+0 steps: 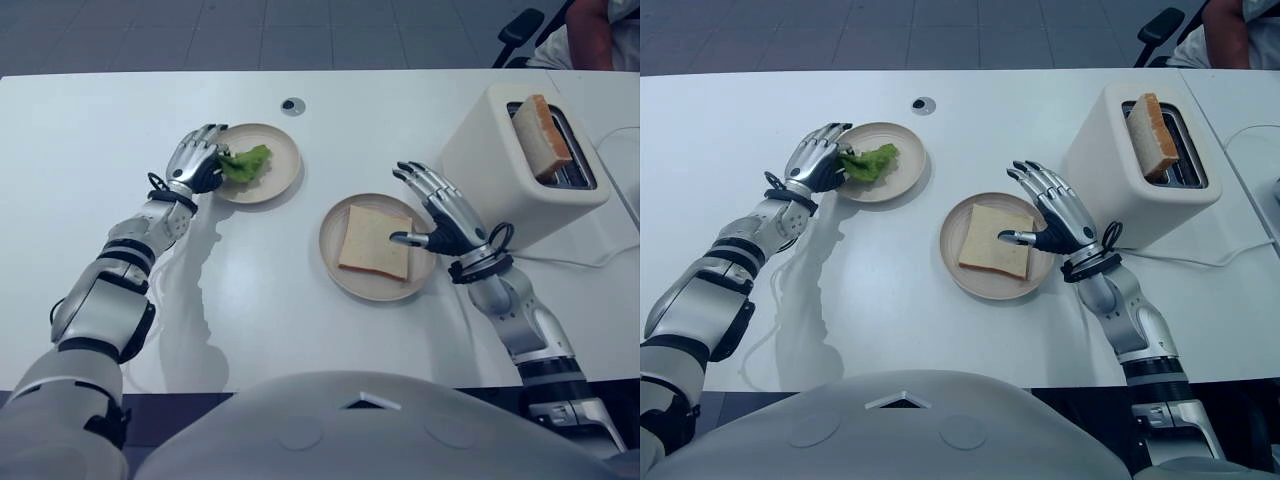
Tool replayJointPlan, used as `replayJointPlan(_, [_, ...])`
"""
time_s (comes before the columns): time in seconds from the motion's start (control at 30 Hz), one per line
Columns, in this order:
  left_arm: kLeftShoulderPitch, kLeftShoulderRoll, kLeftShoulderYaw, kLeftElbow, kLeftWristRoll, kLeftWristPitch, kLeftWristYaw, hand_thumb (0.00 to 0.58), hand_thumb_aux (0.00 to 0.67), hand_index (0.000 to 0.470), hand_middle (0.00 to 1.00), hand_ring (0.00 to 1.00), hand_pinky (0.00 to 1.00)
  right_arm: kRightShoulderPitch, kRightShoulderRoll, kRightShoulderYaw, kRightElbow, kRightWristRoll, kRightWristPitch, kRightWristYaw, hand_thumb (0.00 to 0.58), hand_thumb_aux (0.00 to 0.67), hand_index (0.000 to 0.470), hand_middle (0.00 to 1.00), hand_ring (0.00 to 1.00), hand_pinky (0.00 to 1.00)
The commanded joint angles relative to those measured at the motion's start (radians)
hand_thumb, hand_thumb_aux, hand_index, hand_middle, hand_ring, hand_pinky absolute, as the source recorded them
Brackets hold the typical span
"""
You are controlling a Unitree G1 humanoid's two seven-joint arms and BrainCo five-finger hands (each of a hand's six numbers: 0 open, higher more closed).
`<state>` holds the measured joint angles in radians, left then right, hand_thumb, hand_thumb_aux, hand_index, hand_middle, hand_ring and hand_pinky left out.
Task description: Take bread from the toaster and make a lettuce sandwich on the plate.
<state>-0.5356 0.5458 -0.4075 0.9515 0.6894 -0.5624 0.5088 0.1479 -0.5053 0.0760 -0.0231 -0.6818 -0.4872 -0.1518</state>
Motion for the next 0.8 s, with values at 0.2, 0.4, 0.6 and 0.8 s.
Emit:
replayJointPlan(0.2, [0.294,-0.175,-0.003,-0.536,-0.179,-0.042,-0.204,0.580,0.670,0.470,0.00,0.00,0.00,0.021,0.009,-0.164,-0.138,0.176,-0.022,-0.042,0.000,0.000,0.000,0.00,0.00,0.00])
replayJointPlan(0.4, [0.334,-0.308,-0.114,-0.454,-0.071,-0.044,-0.214,0.580,0.670,0.470,0.00,0.00,0.00,0.056,0.010,-0.404,-0.293,0.361,-0.015,-0.045,0.000,0.000,0.000,0.00,0.00,0.00])
replayJointPlan(0.6, [0.305,-0.318,-0.171,-0.332,0.073,-0.009,-0.131,0.520,0.455,0.319,0.00,0.00,0.00,0.058,0.002,-0.535,-0.312,0.368,0.048,-0.018,0.000,0.000,0.000,0.00,0.00,0.00])
replayJointPlan(0.8, [0.320,-0.310,-0.188,-0.340,0.116,0.000,-0.079,0.164,0.102,0.072,0.00,0.00,0.00,0.043,-0.046,-0.495,-0.112,0.155,0.288,0.026,0.000,0.000,0.000,0.00,0.00,0.00])
